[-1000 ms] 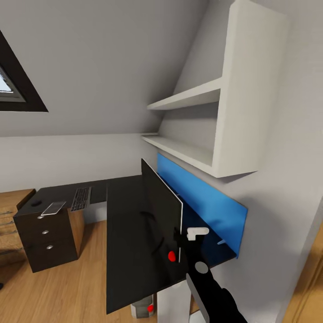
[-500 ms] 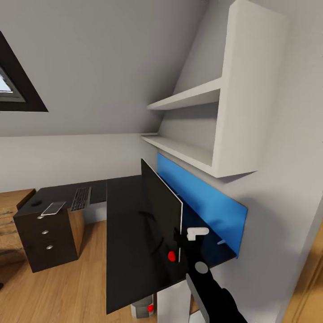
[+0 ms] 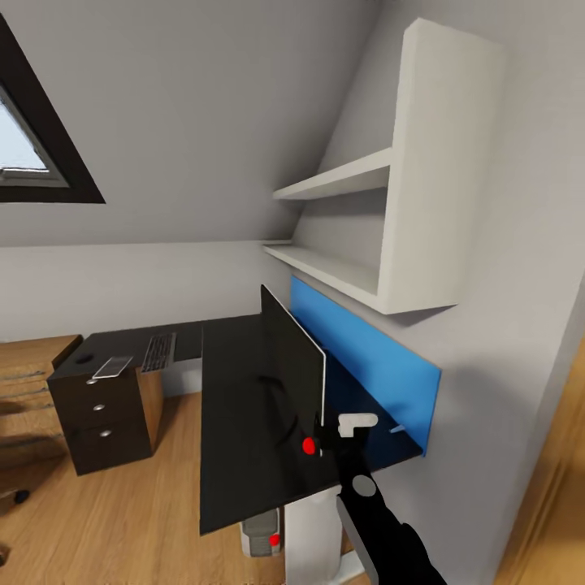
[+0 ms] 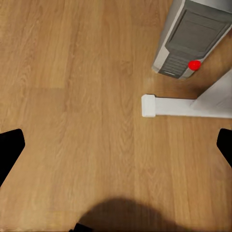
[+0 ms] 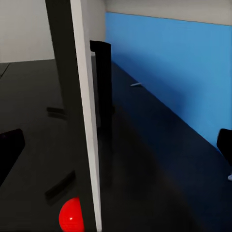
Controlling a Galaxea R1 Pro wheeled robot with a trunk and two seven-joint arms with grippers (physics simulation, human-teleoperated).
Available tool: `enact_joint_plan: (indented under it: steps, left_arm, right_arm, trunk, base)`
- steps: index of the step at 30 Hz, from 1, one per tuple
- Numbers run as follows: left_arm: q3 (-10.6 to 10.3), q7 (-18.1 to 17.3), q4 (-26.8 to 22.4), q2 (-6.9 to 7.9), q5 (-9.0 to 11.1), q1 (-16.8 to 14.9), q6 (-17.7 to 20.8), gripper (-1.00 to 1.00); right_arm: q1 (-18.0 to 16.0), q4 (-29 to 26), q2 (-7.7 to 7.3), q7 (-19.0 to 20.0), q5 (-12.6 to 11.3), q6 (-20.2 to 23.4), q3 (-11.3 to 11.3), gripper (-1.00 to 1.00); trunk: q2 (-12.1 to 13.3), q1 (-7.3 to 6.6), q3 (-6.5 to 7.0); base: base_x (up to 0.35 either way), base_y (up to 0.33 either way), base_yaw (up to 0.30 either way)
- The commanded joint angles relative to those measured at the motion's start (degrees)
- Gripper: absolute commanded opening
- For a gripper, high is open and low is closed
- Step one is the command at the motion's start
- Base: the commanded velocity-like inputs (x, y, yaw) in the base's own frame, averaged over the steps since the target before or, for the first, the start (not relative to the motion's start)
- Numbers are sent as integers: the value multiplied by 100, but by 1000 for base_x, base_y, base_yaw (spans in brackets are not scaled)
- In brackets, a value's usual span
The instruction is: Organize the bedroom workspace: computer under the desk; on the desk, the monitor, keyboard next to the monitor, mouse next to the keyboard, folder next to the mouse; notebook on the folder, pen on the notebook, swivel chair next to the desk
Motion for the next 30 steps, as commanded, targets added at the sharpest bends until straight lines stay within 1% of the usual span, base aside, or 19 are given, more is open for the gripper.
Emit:
enact_joint_plan:
  steps: [1,11,20,25,30]
  left_arm:
    - [-48,49,3,3,17,-2,-23,100]
    - [-47,50,3,3,19,-3,-22,100]
    - [-48,48,3,3,21,-2,-16,100]
    - [-47,50,3,3,21,-4,-18,100]
    - [-45,49,3,3,22,-2,-19,100]
  right_arm:
    - [-2,3,-3,-36,3,-13,12,100]
    - [-2,7,-2,-44,4,-20,12,100]
    - [-2,85,-1,-45,4,-49,12,100]
    - [-2,134,3,-45,5,-208,12,100]
    - [-2,202,2,-45,11,-327,13,100]
  trunk:
    - [-2,1,-1]
    - [-2,1,-1]
    - [-2,1,-1]
    - [-2,1,-1]
    - [-2,1,-1]
  base:
    - [-21,-195,227]
    - [-7,-181,243]
    - [-11,-126,250]
    - [-119,-91,251]
    - [-213,-86,251]
